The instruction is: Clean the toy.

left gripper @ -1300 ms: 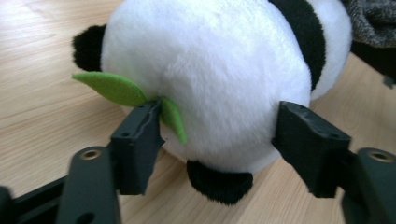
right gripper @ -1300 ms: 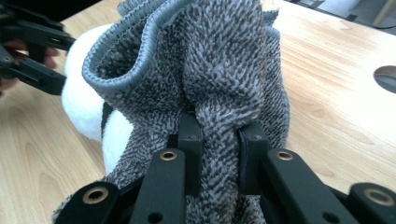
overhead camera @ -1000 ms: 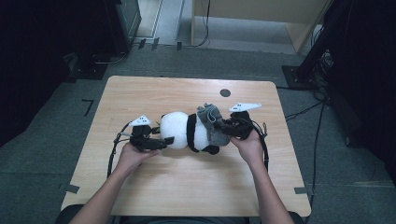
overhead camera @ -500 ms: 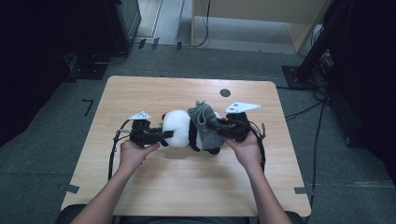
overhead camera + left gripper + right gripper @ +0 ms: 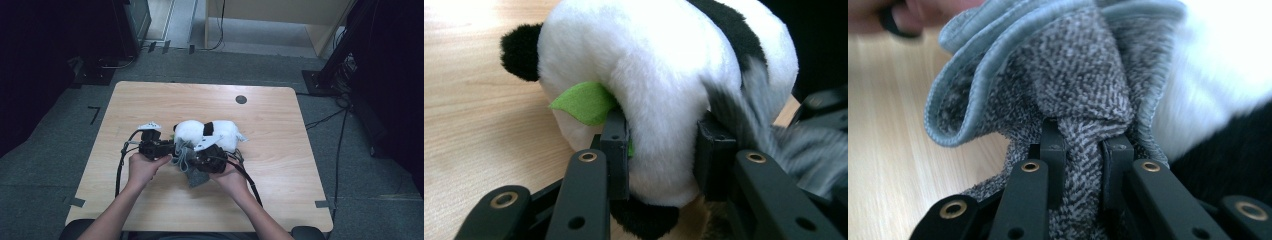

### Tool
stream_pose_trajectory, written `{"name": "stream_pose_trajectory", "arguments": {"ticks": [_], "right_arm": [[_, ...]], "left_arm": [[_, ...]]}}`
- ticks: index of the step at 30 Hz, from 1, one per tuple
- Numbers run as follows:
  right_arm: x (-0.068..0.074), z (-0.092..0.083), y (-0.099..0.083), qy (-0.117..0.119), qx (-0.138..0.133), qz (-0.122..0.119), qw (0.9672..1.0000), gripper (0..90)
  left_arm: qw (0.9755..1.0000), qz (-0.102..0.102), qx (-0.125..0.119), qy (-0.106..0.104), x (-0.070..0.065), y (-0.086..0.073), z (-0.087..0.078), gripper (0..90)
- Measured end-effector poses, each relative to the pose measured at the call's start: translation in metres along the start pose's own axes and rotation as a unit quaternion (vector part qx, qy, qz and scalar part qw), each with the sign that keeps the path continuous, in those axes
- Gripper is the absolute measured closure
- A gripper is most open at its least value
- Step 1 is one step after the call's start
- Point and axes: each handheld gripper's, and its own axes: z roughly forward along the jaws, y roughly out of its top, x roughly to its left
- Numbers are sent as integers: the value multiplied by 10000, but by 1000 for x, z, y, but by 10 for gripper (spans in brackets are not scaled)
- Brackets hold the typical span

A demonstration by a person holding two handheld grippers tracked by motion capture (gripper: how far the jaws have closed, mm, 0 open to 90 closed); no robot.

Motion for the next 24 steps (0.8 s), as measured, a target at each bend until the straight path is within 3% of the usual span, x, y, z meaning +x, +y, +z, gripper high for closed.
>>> {"name": "stream_pose_trajectory", "arguments": {"ticks": [5,8,12,15,19,24], "right_arm": [[-4,12,-13,3,607,75,9981,779],[-8,12,-17,26,684,139,9976,778],[-11,9,-16,75,715,168,9973,776],[-13,0,-15,125,666,198,9975,774],[-17,-24,-11,84,348,221,9991,774],[-35,-54,-12,-60,-44,477,9988,773]], "left_arm": [[10000,19,-29,-2,0,0,-1,647],[10000,21,-15,-32,0,-1,-2,647],[9998,184,22,76,-1,-1,-3,646],[9996,255,33,105,-2,-2,-3,647],[9995,284,55,89,-1,-3,-4,647],[9995,291,67,80,-1,-4,-4,647]]}}
